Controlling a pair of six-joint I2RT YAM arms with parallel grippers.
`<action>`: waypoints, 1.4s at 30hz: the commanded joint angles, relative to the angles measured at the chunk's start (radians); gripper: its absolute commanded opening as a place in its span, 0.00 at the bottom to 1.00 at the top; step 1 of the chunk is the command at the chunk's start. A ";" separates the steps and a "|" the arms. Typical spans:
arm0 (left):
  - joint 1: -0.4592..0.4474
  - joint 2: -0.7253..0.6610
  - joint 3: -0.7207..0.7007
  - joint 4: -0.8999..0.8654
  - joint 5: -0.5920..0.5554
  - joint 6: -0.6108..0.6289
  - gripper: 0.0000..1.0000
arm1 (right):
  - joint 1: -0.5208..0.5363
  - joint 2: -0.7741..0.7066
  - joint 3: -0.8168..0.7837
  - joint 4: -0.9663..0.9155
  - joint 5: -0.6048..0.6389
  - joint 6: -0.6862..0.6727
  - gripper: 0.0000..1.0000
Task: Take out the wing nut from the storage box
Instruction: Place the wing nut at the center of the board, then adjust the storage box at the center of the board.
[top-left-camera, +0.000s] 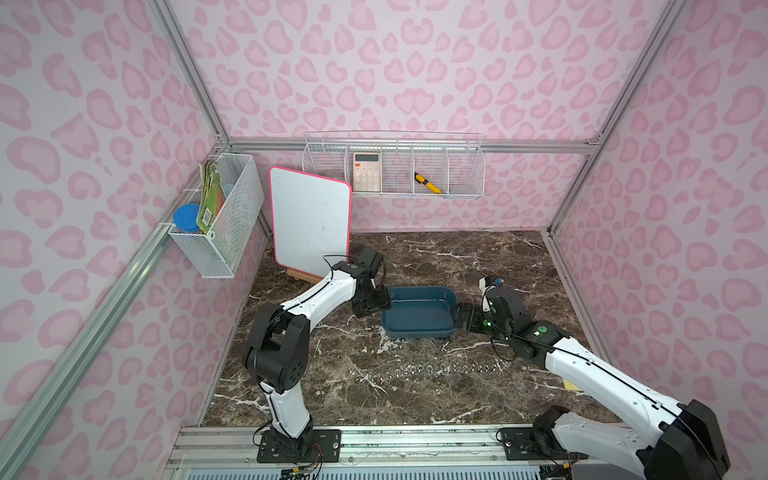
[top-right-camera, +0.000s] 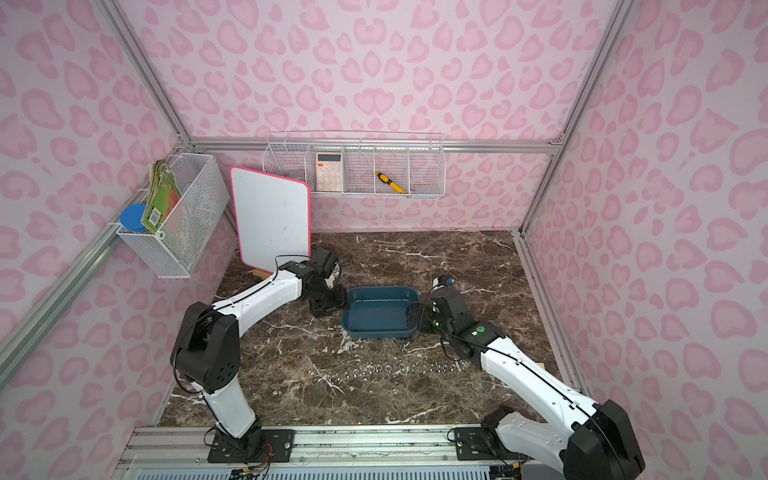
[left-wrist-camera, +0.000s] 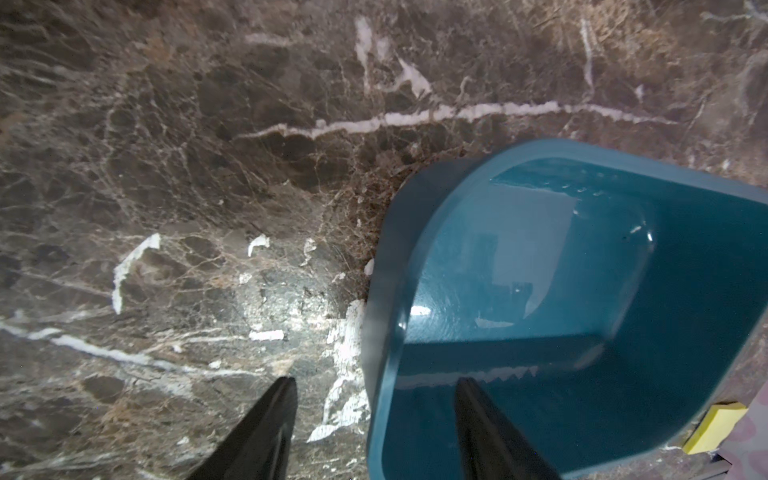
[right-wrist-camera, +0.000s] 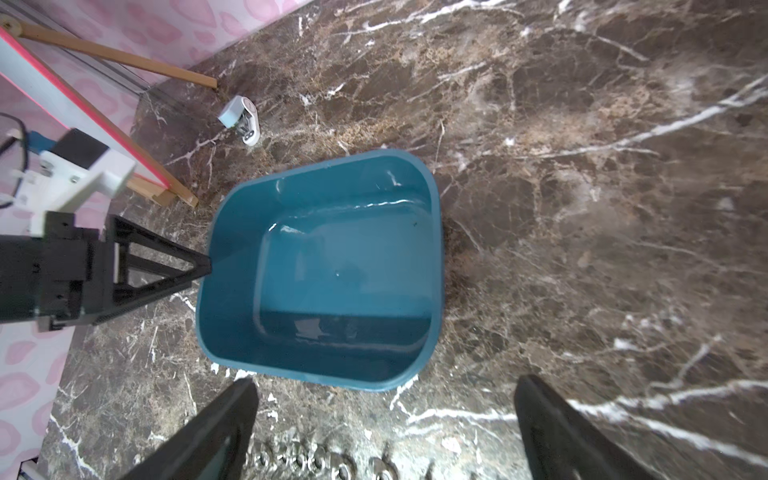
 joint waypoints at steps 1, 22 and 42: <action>-0.003 0.026 0.009 0.015 0.001 -0.005 0.60 | 0.010 0.017 0.016 0.078 -0.012 -0.013 0.99; 0.009 0.135 0.249 -0.263 0.184 -0.110 0.00 | 0.054 0.007 0.035 0.098 0.065 -0.006 0.99; 0.076 0.155 0.216 -0.251 0.440 -0.155 0.00 | 0.055 -0.070 -0.018 0.118 0.124 0.011 0.99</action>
